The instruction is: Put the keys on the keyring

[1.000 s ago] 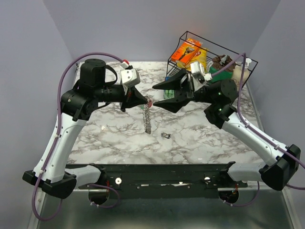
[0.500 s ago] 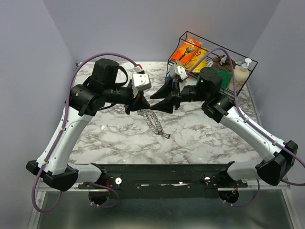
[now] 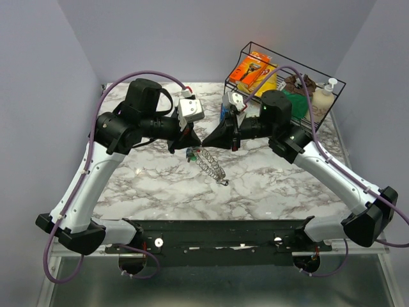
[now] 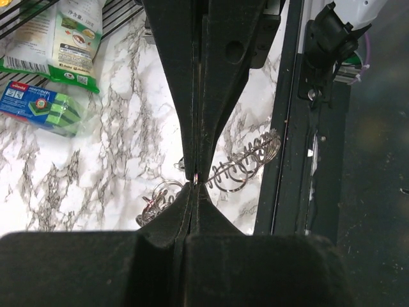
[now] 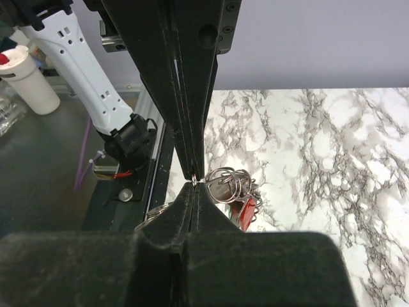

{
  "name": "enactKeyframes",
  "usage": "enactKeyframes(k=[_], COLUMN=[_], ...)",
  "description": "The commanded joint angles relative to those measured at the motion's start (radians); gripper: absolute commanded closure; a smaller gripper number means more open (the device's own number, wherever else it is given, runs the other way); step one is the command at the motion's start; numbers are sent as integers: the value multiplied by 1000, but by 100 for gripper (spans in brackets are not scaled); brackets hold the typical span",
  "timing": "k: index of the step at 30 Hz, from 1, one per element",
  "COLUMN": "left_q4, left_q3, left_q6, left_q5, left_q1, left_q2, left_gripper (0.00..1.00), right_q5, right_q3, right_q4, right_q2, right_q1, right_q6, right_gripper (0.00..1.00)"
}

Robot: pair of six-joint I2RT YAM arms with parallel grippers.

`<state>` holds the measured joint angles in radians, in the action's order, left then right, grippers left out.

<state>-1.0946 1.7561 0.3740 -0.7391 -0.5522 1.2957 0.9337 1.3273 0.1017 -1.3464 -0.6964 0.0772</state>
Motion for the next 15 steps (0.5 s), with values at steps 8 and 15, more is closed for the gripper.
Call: enactKeyframes(k=[8, 15], left_q4=[270, 496], left_q3=[-119, -245], left_q6=[-95, -237], left_q5=[29, -9], left_q1=[-11, 46], left_q2=[-110, -219], left_gripper=[72, 55], right_q5=[-52, -87], right_q3=[-40, -199], right_q4=[-98, -454], right_q2=[32, 105], right_q1=[3, 5], right_q6=[-40, -244], right_gripper=[100, 100])
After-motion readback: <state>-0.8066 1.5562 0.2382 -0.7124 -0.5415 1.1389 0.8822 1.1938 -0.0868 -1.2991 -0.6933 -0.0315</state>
